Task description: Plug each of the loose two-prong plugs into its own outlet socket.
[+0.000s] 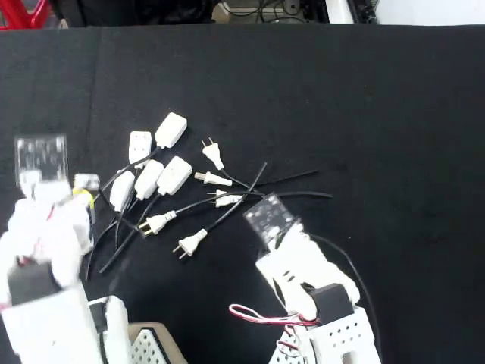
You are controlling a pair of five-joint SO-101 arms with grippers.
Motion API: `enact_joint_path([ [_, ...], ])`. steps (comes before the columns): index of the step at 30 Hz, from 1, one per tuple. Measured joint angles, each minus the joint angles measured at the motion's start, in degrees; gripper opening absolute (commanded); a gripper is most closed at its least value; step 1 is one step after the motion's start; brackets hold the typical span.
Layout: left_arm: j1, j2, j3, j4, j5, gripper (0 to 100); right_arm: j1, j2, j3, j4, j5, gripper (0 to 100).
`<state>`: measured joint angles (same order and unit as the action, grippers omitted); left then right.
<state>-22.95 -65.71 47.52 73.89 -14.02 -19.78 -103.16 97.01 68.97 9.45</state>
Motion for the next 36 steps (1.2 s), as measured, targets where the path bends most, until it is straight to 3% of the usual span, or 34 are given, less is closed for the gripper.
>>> enact_joint_path([
  [5,2.9,17.49,-9.58,5.98,0.09,10,-0.26,0.0,0.0,-4.04,-11.34,7.5],
  [10,6.24,27.6,-11.08,6.07,0.09,10,-1.85,0.0,-0.18,-7.65,-20.4,7.1],
  [17,6.42,30.59,-5.71,-0.44,0.26,10,-4.22,0.0,-2.02,-6.24,-26.55,7.1],
  [23,3.43,30.68,1.32,-6.07,0.26,10,-4.57,2.02,-4.84,-11.52,-27.69,7.1],
  [28,-1.05,30.68,8.0,-13.8,0.26,10,-4.57,19.08,-14.59,-16.88,-31.47,7.3],
  [33,-1.14,30.68,15.12,-22.42,0.26,10,-4.57,45.01,-29.19,-18.29,-37.27,7.5],
  [36,-1.14,30.68,18.55,-27.25,0.26,10,-8.18,60.04,-35.96,-18.64,-40.97,7.5],
])
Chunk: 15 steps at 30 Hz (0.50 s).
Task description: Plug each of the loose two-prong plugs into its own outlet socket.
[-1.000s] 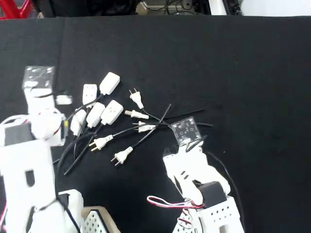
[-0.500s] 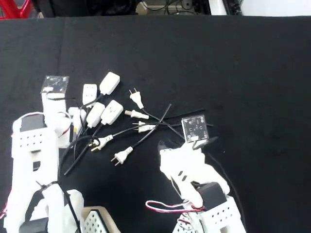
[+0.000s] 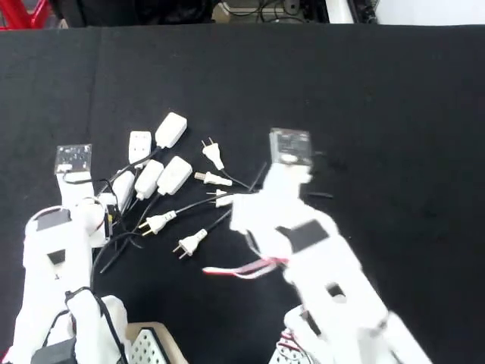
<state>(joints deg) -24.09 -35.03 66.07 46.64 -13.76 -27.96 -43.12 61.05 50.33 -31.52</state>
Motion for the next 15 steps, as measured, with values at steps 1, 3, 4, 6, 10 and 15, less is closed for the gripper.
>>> enact_joint_path([
  [1,-0.18,0.0,0.97,-1.49,0.0,10,-1.58,4.48,-1.85,-0.18,-1.41,7.5],
  [3,-0.7,0.0,2.11,-4.04,0.0,10,-3.96,12.31,-4.75,-0.35,-4.4,7.5],
  [4,-0.7,0.0,2.46,-5.01,0.0,10,-4.84,15.3,-5.89,-0.35,-5.8,7.5],
  [6,-0.7,0.0,2.55,-5.89,0.0,10,-5.45,20.22,-7.82,-0.35,-7.21,7.4],
  [10,-0.7,0.0,1.85,-6.33,0.0,10,-2.37,21.98,-8.88,-0.35,-7.74,7.4],
  [15,-0.53,1.14,-7.38,-6.33,0.79,13,11.96,18.2,-9.14,3.16,1.67,7.4],
])
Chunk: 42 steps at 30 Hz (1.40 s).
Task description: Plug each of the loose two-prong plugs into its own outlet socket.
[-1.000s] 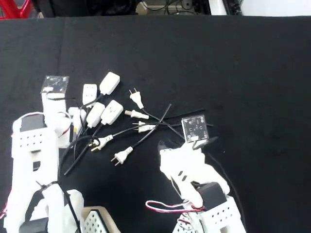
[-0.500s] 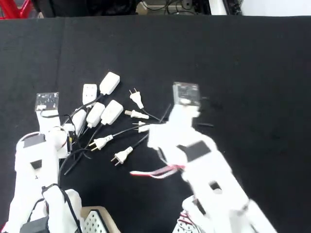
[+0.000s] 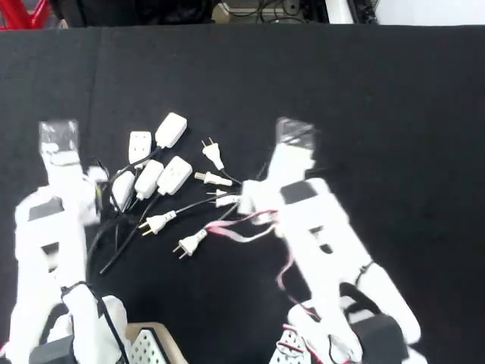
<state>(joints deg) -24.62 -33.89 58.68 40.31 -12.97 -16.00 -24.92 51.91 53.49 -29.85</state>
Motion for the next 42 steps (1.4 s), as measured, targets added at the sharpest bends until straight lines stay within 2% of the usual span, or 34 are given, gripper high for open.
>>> enact_joint_path([
  [2,2.55,1.76,-6.07,2.11,1.14,17,4.84,-0.97,-1.41,1.49,5.36,7.4],
  [4,6.68,5.45,-13.63,7.3,1.49,20,6.77,-1.14,-2.02,2.02,8.88,7.4],
  [8,16.09,17.49,-30.86,16.7,1.23,21,7.65,1.49,-3.6,2.11,9.93,7.4],
  [12,21.71,32.7,-46.86,21.1,-4.22,21,10.29,7.03,-6.68,2.11,9.93,7.4],
  [15,22.68,44.04,-57.76,23.91,-7.38,21,12.04,11.43,-9.23,2.11,9.93,7.4],
  [25,22.77,72.88,-91.16,29.71,-8.35,21,12.31,18.02,-12.92,2.11,10.29,7.4],
  [31,23.82,84.31,-109.19,35.78,-8.44,21,12.31,18.29,-12.92,2.11,10.29,7.4],
  [42,26.02,98.9,-133.01,52.92,-16.18,21,12.31,18.29,-12.92,2.11,10.29,7.4],
])
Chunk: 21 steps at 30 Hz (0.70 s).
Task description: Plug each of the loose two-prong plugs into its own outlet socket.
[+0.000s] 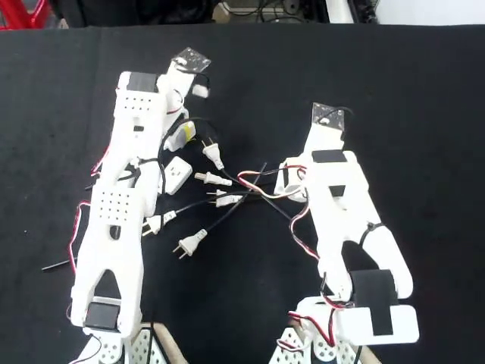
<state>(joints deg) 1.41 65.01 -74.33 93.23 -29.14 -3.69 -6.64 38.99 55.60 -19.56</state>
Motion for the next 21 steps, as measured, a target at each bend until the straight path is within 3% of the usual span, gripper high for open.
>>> enact_joint_path([
  [4,0.0,2.9,-3.52,1.32,-0.35,20,0.0,0.0,0.0,0.0,0.0,7.4],
  [8,0.0,3.43,-3.87,1.76,-0.44,2,0.0,0.0,0.0,0.0,0.0,7.4],
  [14,1.23,3.43,-10.99,6.33,-0.35,3,0.0,0.0,0.0,0.0,0.0,7.1],
  [21,1.93,2.2,-9.85,7.21,1.76,3,3.78,0.0,0.0,-1.58,0.0,7.1],
])
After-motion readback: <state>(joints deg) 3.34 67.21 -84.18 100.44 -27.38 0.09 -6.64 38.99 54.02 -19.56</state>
